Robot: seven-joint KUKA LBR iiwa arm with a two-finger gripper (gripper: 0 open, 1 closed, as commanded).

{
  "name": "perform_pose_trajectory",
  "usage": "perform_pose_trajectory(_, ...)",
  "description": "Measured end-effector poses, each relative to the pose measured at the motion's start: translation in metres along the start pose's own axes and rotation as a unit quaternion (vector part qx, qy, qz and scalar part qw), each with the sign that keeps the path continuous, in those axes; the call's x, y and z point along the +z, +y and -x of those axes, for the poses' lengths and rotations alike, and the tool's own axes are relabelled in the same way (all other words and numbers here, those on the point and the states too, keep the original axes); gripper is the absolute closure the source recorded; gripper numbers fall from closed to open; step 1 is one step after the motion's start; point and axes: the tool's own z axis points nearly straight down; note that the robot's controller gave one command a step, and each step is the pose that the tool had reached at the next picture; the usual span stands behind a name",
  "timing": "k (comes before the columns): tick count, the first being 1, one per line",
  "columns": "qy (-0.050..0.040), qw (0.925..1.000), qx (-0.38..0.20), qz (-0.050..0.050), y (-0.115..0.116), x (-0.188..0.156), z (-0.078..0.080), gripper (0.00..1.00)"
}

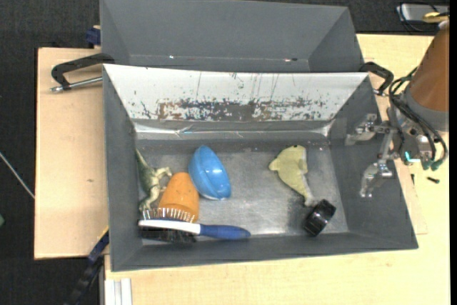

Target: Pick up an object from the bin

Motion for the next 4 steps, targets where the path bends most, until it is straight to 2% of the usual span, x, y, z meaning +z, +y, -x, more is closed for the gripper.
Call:
perform_pose_trajectory(1, -0.0088, 1.0, -0.003, -0.002, 0.039, 0.081, -0.012, 0.0)
perform_pose_trajectory(2, -0.0114, 0.9905, -0.137, -0.004, 0.1, 0.131, 0.038, 0.0)
perform_pose_trajectory(3, -0.0206, 0.9903, -0.137, -0.004, 0.101, 0.128, 0.043, 1.0)
perform_pose_trajectory(4, -0.0101, 0.9901, -0.14, -0.002, 0.109, -0.026, 0.033, 1.0)
